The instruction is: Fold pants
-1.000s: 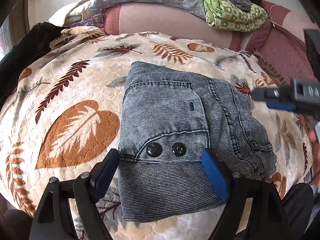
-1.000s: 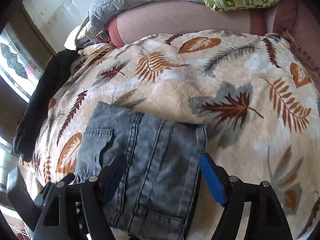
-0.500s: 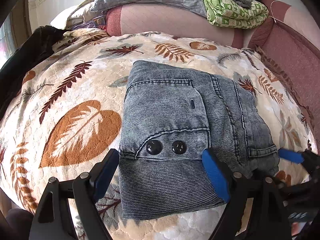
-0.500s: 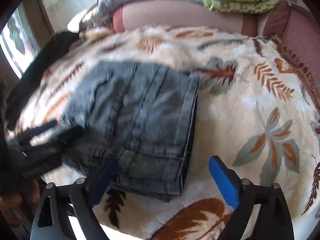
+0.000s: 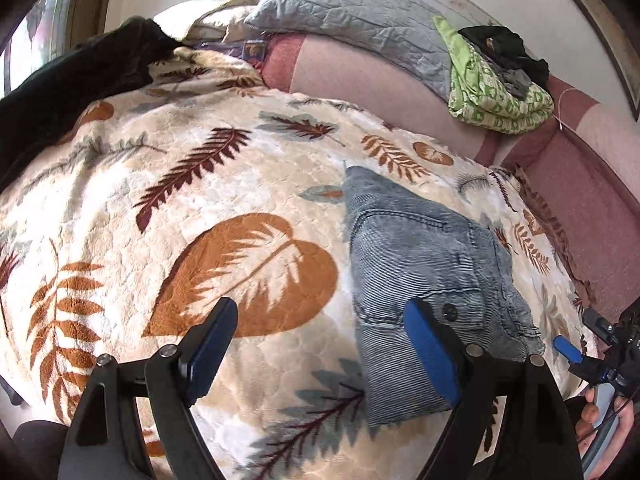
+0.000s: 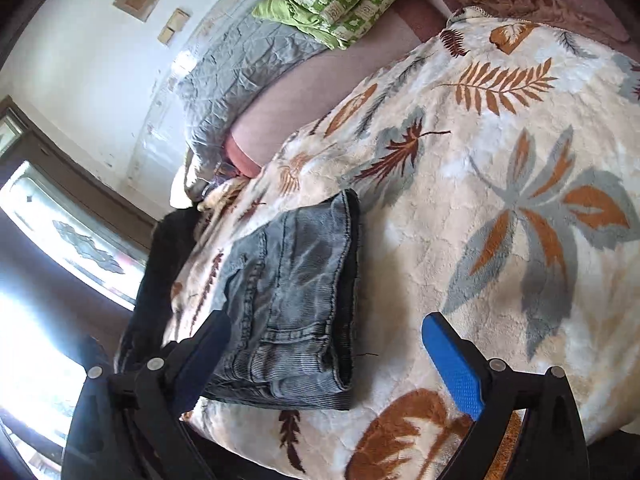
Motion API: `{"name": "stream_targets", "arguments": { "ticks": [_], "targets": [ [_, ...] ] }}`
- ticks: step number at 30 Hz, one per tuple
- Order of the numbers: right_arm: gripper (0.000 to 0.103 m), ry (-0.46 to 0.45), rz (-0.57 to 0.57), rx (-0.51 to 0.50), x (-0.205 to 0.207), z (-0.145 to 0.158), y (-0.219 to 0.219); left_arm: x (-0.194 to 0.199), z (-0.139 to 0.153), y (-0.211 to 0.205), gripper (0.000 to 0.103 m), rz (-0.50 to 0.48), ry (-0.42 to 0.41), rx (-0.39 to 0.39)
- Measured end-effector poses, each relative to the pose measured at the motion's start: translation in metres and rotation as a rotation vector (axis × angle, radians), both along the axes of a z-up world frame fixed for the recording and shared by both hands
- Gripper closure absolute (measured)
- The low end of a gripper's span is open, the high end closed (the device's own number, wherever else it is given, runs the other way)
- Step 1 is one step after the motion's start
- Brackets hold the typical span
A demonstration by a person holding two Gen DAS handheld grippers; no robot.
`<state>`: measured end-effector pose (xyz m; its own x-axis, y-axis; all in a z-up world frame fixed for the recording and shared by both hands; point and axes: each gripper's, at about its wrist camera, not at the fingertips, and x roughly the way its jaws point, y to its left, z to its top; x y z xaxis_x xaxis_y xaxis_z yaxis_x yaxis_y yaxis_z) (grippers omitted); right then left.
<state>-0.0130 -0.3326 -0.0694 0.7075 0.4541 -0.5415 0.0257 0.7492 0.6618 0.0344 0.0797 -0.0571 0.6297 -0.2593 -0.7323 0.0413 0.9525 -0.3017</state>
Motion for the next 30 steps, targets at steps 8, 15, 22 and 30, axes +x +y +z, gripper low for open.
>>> {"name": "stream_targets", "arguments": {
  "ticks": [8, 15, 22, 30],
  "targets": [
    [0.005, -0.01, 0.043, -0.005, -0.001, 0.0, 0.012, 0.007, -0.02, 0.023, 0.018, 0.027, 0.015, -0.07],
    [0.005, 0.047, 0.068, 0.102, 0.005, -0.016, 0.012, -0.003, -0.009, 0.016, 0.018, -0.055, -0.036, -0.13],
    [0.005, 0.066, 0.06, 0.132, 0.01, -0.021, 0.014, -0.005, -0.005, 0.028, 0.018, -0.028, -0.053, -0.199],
    [0.005, 0.162, 0.073, 0.282, 0.023, -0.037, 0.002, 0.011, -0.008, 0.029, 0.018, -0.079, 0.03, -0.359]
  ]
}}
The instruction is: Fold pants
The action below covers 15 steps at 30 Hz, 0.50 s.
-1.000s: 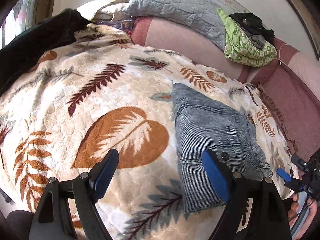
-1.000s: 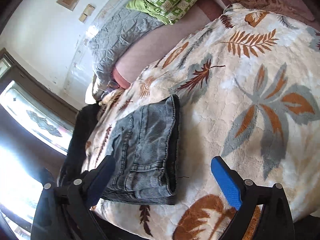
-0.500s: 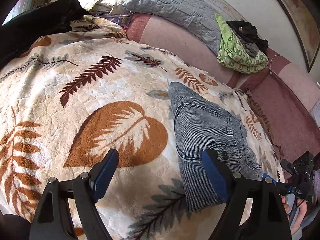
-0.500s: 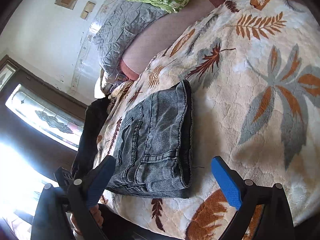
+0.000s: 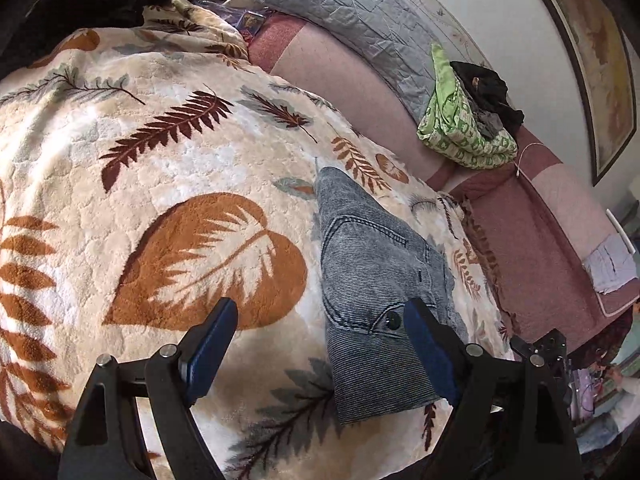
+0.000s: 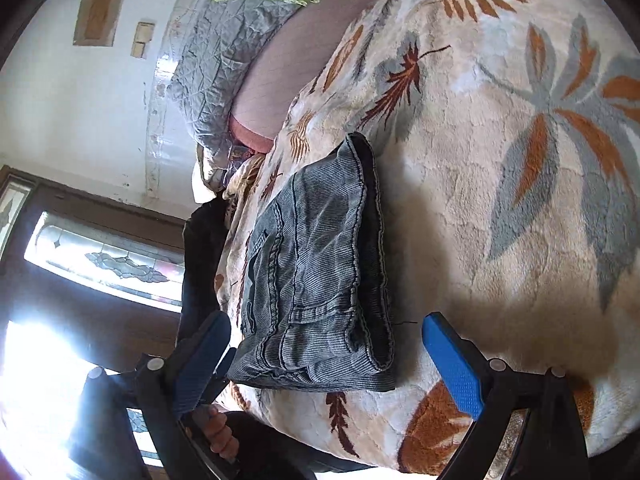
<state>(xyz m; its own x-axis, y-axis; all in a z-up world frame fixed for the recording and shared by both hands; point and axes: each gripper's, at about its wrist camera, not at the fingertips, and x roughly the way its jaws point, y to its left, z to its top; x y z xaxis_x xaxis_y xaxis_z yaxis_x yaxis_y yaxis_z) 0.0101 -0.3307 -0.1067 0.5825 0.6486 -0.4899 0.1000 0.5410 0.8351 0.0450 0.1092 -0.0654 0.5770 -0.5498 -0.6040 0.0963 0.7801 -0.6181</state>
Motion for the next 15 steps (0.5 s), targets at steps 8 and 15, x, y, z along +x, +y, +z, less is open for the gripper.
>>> {"name": "stream_targets", "arguments": {
  "ticks": [8, 15],
  "targets": [
    [0.005, 0.111, 0.11, 0.009, 0.061, -0.001, 0.0, 0.06, -0.004, -0.021, 0.018, -0.089, 0.129, -0.167],
    [0.004, 0.195, 0.163, -0.012, 0.088, -0.011, 0.016, 0.092, -0.038, -0.035, 0.019, -0.124, 0.295, -0.314]
  ]
}}
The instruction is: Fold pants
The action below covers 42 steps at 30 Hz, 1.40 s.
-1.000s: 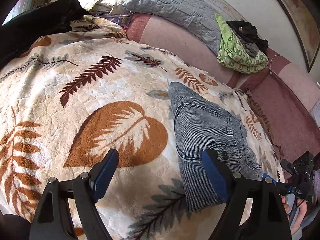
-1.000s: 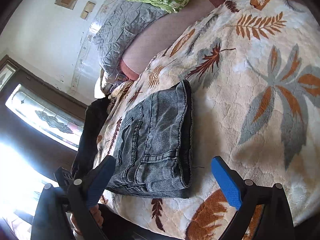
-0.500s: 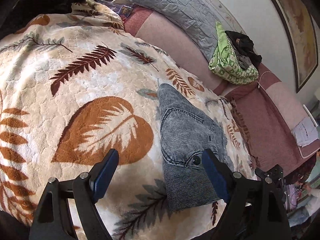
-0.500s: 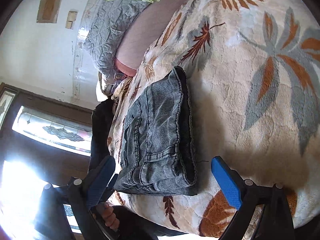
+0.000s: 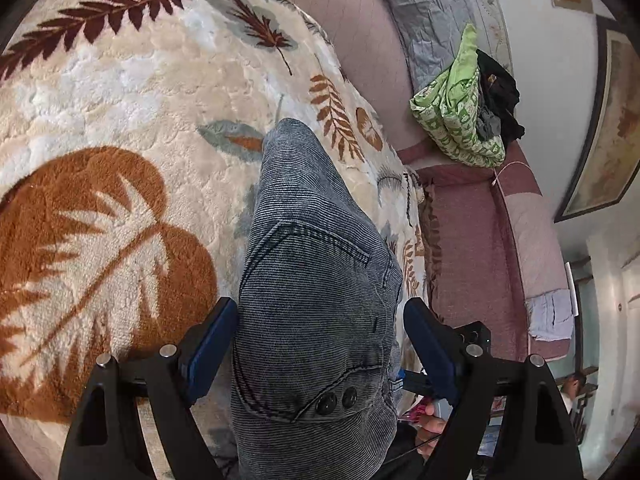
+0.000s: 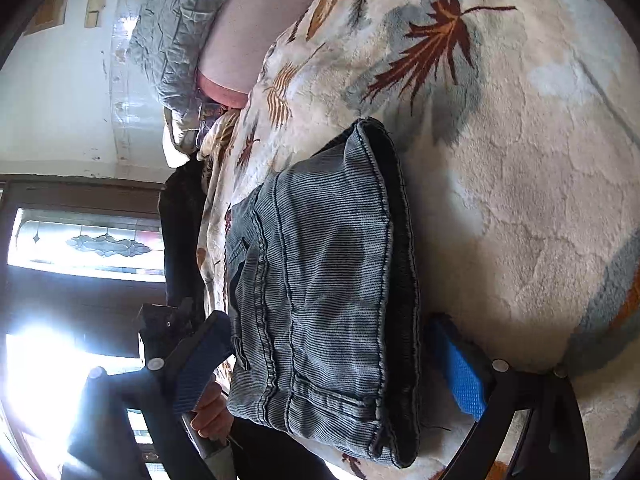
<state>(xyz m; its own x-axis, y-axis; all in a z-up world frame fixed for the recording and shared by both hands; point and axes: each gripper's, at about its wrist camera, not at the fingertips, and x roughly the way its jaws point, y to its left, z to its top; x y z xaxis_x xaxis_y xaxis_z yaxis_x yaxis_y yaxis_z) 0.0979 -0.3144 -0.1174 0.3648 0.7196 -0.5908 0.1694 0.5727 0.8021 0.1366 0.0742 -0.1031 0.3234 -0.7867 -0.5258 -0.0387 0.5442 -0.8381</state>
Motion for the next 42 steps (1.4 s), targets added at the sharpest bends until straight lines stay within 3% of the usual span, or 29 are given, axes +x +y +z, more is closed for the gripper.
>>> {"name": "stream_targets", "arguments": {
  "ticks": [4, 7, 8, 9, 10, 15, 21, 27, 35, 38, 42],
  "targets": [
    [0.006, 0.039, 0.022, -0.044, 0.01, -0.001, 0.008, 0.003, -0.006, -0.004, 0.02, -0.016, 0.01, -0.002],
    [0.011, 0.064, 0.032, -0.075, 0.016, -0.002, 0.011, 0.005, -0.011, -0.003, 0.041, -0.028, 0.022, 0.034],
    [0.018, 0.074, 0.036, -0.089, 0.018, -0.004, 0.011, 0.006, -0.015, -0.003, 0.056, -0.032, 0.034, 0.054],
    [0.036, 0.083, 0.042, -0.106, 0.02, -0.005, 0.011, 0.007, -0.019, -0.002, 0.06, -0.035, 0.043, 0.056],
    [0.047, 0.097, 0.05, -0.131, 0.022, -0.007, 0.011, 0.007, -0.021, -0.001, 0.062, -0.036, 0.044, 0.047],
    [0.073, 0.066, 0.091, -0.204, 0.025, -0.002, 0.019, 0.005, -0.013, -0.007, 0.072, -0.055, 0.01, 0.108],
    [0.08, -0.018, 0.095, -0.231, 0.019, 0.015, 0.025, 0.001, 0.006, -0.016, 0.082, -0.076, -0.066, 0.201],
    [0.082, -0.126, 0.123, -0.27, 0.016, 0.055, 0.038, -0.008, 0.045, -0.026, 0.083, -0.09, -0.187, 0.26],
    [0.082, -0.277, 0.137, -0.316, 0.034, 0.125, 0.046, 0.007, 0.104, -0.026, 0.083, -0.048, -0.316, 0.249],
    [0.082, -0.292, 0.146, -0.34, 0.041, 0.134, 0.047, 0.014, 0.105, -0.028, 0.083, -0.044, -0.314, 0.256],
    [0.082, -0.259, 0.144, -0.333, 0.046, 0.113, 0.045, 0.022, 0.083, -0.03, 0.083, -0.052, -0.28, 0.267]
  ]
}}
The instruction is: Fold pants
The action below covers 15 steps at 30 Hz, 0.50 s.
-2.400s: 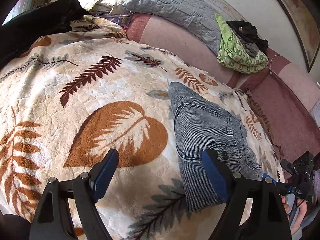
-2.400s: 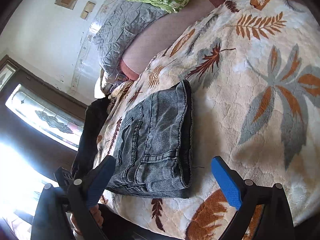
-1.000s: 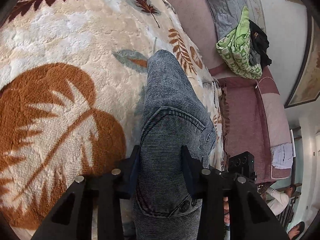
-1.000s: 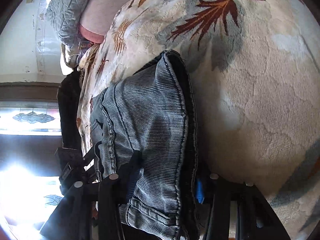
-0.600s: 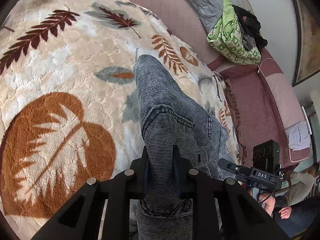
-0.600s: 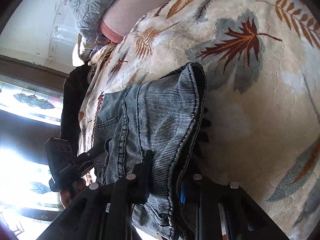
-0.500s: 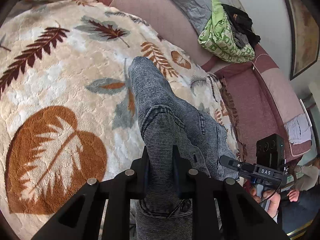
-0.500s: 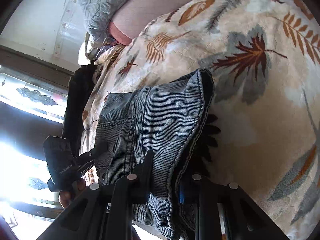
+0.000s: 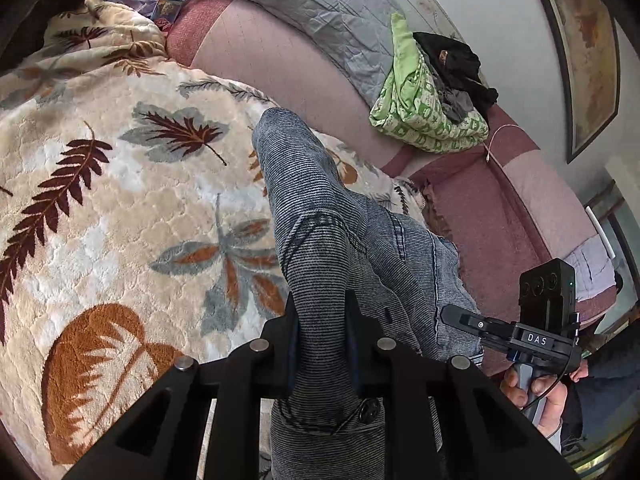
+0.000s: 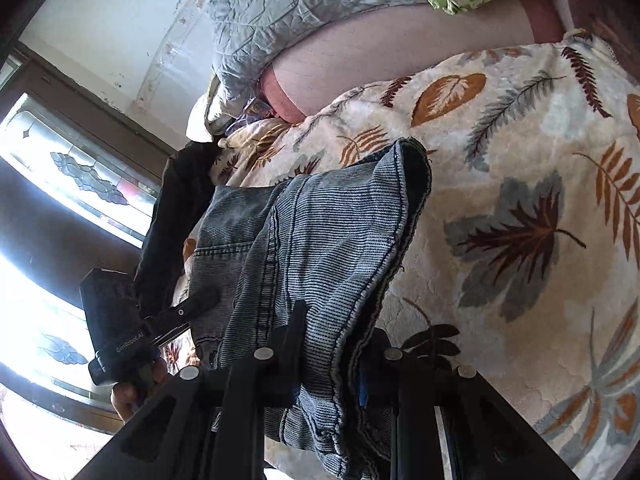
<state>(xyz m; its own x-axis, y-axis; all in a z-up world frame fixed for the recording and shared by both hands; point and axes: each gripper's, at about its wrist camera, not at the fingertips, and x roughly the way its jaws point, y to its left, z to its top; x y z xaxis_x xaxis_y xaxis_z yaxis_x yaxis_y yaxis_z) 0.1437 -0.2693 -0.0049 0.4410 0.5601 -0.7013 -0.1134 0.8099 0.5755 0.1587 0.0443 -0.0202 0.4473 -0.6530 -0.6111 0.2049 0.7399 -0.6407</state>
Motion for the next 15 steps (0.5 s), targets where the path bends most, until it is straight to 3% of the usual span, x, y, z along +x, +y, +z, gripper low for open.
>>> {"name": "stream_targets", "arguments": {
  "ticks": [7, 10, 13, 15],
  "targets": [
    [0.082, 0.086, -0.027, 0.013, 0.017, -0.066, -0.004, 0.016, -0.051, -0.004, 0.083, 0.011, 0.092, 0.052],
    [0.078, 0.116, -0.056, 0.026, 0.019, -0.081, -0.011, 0.015, -0.055, -0.002, 0.078, 0.031, 0.089, 0.074],
    [0.067, 0.135, -0.072, -0.011, 0.015, -0.082, -0.015, 0.008, -0.05, -0.002, 0.062, 0.076, 0.079, 0.145],
    [0.058, 0.111, -0.089, -0.079, 0.005, -0.072, -0.015, -0.002, -0.04, -0.002, 0.037, 0.126, 0.058, 0.217]
  ]
}}
